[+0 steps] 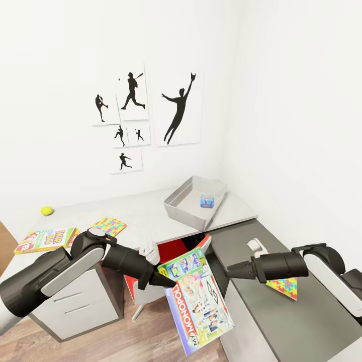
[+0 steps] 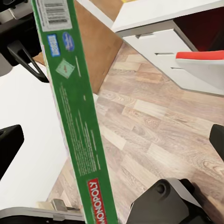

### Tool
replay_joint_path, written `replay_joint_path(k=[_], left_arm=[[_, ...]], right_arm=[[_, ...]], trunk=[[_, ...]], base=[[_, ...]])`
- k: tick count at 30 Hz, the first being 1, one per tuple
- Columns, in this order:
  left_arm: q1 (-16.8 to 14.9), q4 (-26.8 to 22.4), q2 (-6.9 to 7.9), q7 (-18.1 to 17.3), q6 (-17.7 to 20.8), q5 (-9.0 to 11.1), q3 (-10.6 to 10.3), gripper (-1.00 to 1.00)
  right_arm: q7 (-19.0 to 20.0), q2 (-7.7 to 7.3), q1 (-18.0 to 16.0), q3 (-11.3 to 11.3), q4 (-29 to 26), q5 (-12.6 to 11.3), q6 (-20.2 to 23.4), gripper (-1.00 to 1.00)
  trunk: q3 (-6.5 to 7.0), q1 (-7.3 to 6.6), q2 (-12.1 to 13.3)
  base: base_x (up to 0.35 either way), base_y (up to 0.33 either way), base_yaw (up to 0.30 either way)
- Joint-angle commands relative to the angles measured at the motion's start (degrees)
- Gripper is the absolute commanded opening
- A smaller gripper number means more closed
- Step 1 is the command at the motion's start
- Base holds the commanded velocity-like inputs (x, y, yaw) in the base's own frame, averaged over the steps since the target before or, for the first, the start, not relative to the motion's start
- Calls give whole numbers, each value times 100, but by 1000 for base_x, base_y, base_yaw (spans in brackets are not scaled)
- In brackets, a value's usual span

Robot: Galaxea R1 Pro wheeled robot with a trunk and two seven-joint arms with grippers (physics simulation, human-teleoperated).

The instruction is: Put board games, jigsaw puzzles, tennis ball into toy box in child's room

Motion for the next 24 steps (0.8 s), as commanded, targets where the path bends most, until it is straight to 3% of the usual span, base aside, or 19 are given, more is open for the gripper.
replay_joint_path(k=[1, 18, 24], left_arm=[[-11, -4, 1, -5, 16, 18, -4, -100], [-31, -13, -16, -42, 1, 25, 8, -100], [-34, -13, -17, -40, 2, 26, 8, -100]], right_arm=[[15, 2, -8, 8, 1, 0, 20, 100], [15, 80, 5, 74, 1, 0, 20, 100], [15, 97, 0, 305, 1, 4, 20, 100]], trunk=[[-13, 4, -14], [-13, 4, -14], [-13, 4, -14]], base=[[0, 0, 0], [0, 0, 0], [0, 0, 0]])
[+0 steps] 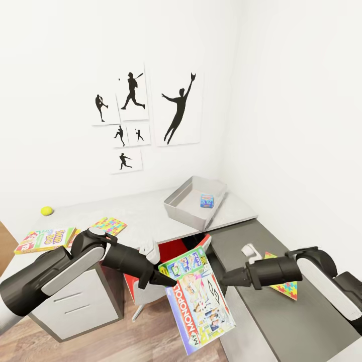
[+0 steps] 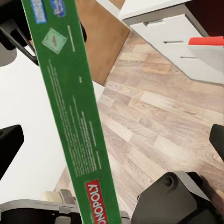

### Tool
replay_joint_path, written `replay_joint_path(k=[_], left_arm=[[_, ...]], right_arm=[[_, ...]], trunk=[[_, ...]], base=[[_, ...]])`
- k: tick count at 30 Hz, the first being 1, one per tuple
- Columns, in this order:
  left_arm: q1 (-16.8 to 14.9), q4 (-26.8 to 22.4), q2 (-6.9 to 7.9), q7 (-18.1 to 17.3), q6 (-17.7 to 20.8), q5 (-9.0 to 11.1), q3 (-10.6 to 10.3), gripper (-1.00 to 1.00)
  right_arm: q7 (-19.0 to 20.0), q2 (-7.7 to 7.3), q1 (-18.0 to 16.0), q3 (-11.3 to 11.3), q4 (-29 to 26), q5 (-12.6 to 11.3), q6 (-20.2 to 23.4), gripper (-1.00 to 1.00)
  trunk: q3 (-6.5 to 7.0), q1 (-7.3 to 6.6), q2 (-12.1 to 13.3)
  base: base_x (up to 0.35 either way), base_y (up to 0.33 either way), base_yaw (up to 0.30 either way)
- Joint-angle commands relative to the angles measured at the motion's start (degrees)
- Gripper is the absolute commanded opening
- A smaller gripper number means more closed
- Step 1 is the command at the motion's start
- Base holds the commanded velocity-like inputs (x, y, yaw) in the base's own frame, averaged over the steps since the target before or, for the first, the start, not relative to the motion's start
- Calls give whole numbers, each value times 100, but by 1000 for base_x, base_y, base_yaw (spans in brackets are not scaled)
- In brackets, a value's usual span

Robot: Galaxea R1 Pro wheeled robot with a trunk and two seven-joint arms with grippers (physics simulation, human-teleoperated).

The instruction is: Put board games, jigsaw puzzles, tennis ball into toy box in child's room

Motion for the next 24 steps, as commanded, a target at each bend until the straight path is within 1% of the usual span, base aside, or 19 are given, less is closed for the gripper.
replay_joint_path(k=[1, 4, 5, 10, 14, 24], left_arm=[[-11, -1, 3, 8, 25, 26, -7, -100], [-14, -1, 3, 12, 25, 26, -7, -100], [-14, -1, 3, 12, 25, 26, -7, -100], [-16, 2, -5, 15, 25, 26, -7, -100], [-20, 5, -5, 15, 25, 26, -10, -100], [-24, 7, -6, 23, 25, 26, -15, -100]], right_arm=[[15, 1, -10, 49, 0, -1, 20, 100], [15, 15, -12, 147, 0, -3, 20, 100], [15, 15, -12, 147, 0, -3, 20, 100], [15, 36, -18, 328, -1, 1, 20, 100], [15, 41, -20, 387, -5, 1, 20, 100], [15, 45, -22, 436, -3, -3, 20, 100]], trunk=[[-13, 4, -14], [-13, 4, -14], [-13, 4, -14], [-13, 4, -14], [-13, 4, -14], [-13, 4, -14]], base=[[0, 0, 0], [0, 0, 0], [0, 0, 0], [0, 0, 0], [0, 0, 0], [0, 0, 0]])
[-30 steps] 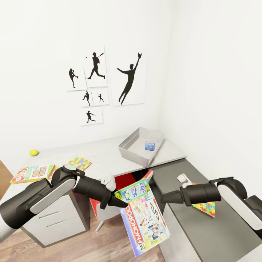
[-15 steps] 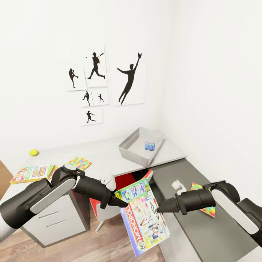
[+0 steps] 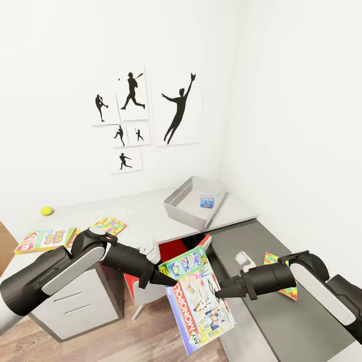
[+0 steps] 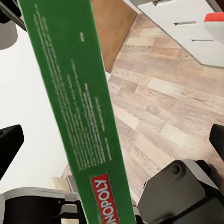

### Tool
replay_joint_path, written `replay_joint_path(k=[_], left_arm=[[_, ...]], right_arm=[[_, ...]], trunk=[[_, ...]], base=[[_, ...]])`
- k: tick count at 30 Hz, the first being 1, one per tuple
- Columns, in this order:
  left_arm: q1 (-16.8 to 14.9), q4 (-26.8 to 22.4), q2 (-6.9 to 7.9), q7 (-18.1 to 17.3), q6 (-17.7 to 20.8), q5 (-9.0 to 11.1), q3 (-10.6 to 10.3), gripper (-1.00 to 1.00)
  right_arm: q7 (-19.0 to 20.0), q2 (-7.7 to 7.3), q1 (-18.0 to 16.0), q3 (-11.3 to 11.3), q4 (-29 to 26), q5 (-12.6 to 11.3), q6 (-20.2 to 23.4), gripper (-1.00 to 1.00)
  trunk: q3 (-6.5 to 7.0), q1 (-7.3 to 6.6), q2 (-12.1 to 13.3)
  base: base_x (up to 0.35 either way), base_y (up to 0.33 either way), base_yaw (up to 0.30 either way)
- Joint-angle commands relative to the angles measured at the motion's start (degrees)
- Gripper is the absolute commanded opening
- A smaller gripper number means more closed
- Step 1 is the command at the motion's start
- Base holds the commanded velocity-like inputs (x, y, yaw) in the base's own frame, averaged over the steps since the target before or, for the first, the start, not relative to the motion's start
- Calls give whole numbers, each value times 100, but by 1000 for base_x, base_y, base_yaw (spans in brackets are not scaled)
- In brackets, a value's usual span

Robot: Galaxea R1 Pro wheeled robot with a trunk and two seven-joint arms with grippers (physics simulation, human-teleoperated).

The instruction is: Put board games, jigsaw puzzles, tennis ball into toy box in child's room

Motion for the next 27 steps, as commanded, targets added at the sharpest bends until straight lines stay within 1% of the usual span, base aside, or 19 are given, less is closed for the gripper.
replay_joint_path(k=[1, 22, 27], left_arm=[[-10, -1, 1, 7, 26, 28, -8, -100], [-11, -1, -6, 8, 26, 28, -8, -100], [-11, -1, -6, 10, 26, 28, -8, -100]], right_arm=[[15, -4, -9, 11, 1, 0, 19, 100], [16, 7, -10, 36, 3, -1, 19, 100], [15, 30, -10, 64, 1, -1, 19, 100]], trunk=[[-13, 4, -14], [-13, 4, -14], [-13, 4, -14]], base=[[0, 0, 0], [0, 0, 0], [0, 0, 0]])
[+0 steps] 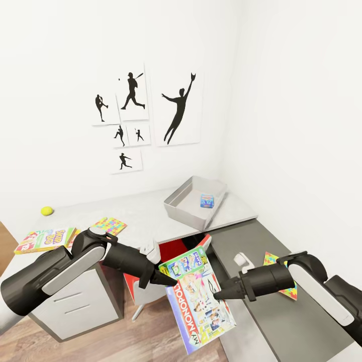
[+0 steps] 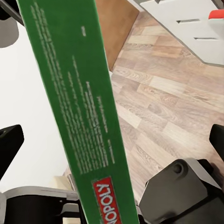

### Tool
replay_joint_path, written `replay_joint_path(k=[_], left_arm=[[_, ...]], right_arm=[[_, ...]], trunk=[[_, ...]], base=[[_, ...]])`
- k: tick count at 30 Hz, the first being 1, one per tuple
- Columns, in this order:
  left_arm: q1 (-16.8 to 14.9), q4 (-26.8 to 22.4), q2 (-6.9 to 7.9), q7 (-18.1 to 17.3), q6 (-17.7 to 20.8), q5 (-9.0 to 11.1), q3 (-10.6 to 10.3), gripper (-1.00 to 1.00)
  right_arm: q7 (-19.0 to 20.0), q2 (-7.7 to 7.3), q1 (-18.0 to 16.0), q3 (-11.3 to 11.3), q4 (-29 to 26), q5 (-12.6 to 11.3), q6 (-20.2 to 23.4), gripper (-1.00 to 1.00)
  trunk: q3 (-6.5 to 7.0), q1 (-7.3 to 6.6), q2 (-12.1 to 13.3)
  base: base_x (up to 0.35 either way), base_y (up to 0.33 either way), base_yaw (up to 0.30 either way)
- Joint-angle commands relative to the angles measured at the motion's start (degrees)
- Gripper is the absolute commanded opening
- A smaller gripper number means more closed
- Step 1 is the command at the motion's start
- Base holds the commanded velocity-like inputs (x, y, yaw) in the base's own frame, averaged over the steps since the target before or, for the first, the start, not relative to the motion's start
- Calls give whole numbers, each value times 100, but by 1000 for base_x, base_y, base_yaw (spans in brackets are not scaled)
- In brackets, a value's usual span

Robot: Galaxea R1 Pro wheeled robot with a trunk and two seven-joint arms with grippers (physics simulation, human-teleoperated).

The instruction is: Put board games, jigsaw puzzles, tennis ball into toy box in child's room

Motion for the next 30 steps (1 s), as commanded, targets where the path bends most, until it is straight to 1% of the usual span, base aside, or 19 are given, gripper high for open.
replay_joint_path(k=[1, 7, 8, 18, 30], left_arm=[[-10, -1, 3, 8, 25, 25, -7, -100], [-10, -1, 3, 11, 25, 25, -7, -100], [-10, -1, 1, 11, 25, 25, -7, -100], [-10, 5, -4, 20, 25, 25, -7, -100], [-10, 7, -13, 22, 25, 25, -12, -100]], right_arm=[[15, 9, -9, 34, 1, 0, 19, 100], [15, 48, -14, 145, 2, 0, 19, 100], [15, 54, -15, 163, 2, 0, 19, -100], [15, 83, -18, 305, 2, 0, 19, -100], [15, 85, -18, 339, 3, 0, 19, -100]], trunk=[[-13, 4, -14], [-13, 4, -14], [-13, 4, -14], [-13, 4, -14], [-13, 4, -14]], base=[[0, 0, 0], [0, 0, 0], [0, 0, 0], [0, 0, 0], [0, 0, 0]])
